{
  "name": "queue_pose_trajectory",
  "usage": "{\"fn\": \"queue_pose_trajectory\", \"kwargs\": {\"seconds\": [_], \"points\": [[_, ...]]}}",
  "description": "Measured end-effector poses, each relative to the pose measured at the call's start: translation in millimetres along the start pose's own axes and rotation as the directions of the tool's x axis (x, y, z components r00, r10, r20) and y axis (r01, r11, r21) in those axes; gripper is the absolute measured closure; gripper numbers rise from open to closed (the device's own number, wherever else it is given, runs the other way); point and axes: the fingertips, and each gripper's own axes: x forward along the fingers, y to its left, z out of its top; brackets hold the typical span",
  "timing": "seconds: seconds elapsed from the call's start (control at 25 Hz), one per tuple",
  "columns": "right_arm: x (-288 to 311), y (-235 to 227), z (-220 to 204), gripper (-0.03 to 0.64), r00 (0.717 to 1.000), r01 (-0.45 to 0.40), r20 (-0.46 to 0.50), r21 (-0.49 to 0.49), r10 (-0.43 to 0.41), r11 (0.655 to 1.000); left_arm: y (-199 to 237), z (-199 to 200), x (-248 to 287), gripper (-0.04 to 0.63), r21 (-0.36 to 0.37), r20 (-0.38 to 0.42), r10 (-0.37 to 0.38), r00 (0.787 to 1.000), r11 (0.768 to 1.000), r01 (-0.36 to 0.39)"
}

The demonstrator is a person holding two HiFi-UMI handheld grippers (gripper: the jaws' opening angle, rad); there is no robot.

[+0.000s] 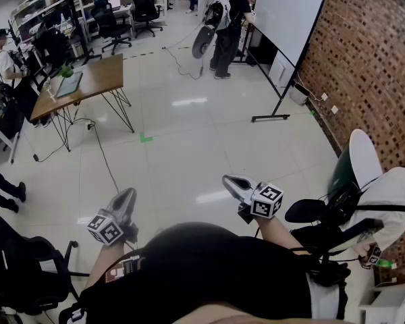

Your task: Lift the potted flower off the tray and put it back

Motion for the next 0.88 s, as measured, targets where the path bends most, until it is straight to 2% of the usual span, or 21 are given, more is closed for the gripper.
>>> {"fn": "queue_pose_trajectory", "kwargs": {"seconds": [0.24,0.4,0.56,0.72,0.88], "points": [[101.1,2.3,35.8,0.603,0.997,0.071,0.046,-0.029,-0.069,0.997,98.9,71.7,7.7,0.591,0.037,-0.007,-0.057,0.998,0.998,0.057],[150.9,-10.7,58.7,0.603,0.992,0.100,0.082,0.008,-0.100,0.995,150.4,98.8,29.5,0.591,0.035,-0.019,-0.095,0.995,0.995,0.096],[202.2,-15.7,61.0,0.602,0.995,0.092,0.033,-0.018,-0.091,0.996,199.9,124.9,47.8,0.591,0.027,-0.006,-0.106,0.994,0.994,0.106],[237.4,-44.9,69.3,0.603,0.994,0.112,0.020,-0.006,-0.111,0.994,237.8,126.0,58.1,0.591,0.002,0.001,-0.094,0.996,0.996,0.094],[270.5,-82.5,73.2,0.603,0.998,0.062,0.028,0.021,-0.062,0.998,262.0,117.5,88.3,0.591,-0.016,-0.021,-0.058,0.998,0.998,0.058]]}}
